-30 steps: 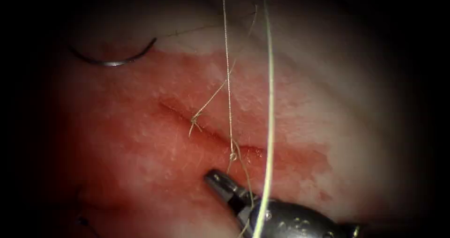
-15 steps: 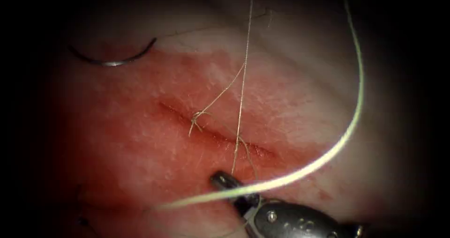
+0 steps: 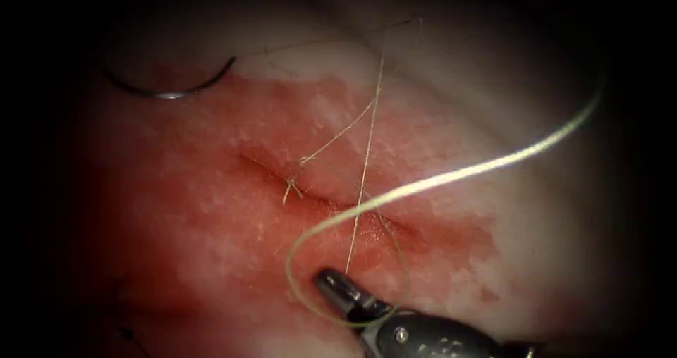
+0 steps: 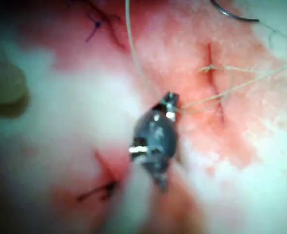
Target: Wound Closure
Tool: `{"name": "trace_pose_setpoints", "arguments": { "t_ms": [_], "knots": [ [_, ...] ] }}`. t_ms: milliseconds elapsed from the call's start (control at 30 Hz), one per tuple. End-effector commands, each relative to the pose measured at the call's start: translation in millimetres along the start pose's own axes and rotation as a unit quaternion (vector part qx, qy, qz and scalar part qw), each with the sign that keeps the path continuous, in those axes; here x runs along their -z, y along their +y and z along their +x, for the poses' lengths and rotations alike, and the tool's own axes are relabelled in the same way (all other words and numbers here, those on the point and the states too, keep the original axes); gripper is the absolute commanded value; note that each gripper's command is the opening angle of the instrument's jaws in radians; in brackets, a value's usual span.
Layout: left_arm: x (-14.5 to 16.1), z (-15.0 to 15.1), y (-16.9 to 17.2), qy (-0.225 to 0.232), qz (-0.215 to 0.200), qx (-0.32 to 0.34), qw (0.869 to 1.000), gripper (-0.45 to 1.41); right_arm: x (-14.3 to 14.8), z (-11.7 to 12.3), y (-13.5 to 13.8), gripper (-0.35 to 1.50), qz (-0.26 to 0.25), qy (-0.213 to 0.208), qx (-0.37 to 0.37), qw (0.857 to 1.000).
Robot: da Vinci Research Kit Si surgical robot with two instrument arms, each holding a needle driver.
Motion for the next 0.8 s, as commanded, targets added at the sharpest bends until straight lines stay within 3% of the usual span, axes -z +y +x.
{"name": "trace_pose_setpoints", "arguments": {
  "t_ms": [33,800],
  "knots": [
    [-0.8,-0.1,-0.3,0.001,0.001,-0.002,1.000,-0.35,-0.4,-0.6,-0.8,-0.35,0.003,-0.004,0.001,1.000],
    [-0.3,-0.1,-0.2,0.003,-0.002,-0.003,1.000,-0.35,-0.2,-2.2,-2.5,-0.35,0.028,-0.029,0.010,0.999]
  ]
}}
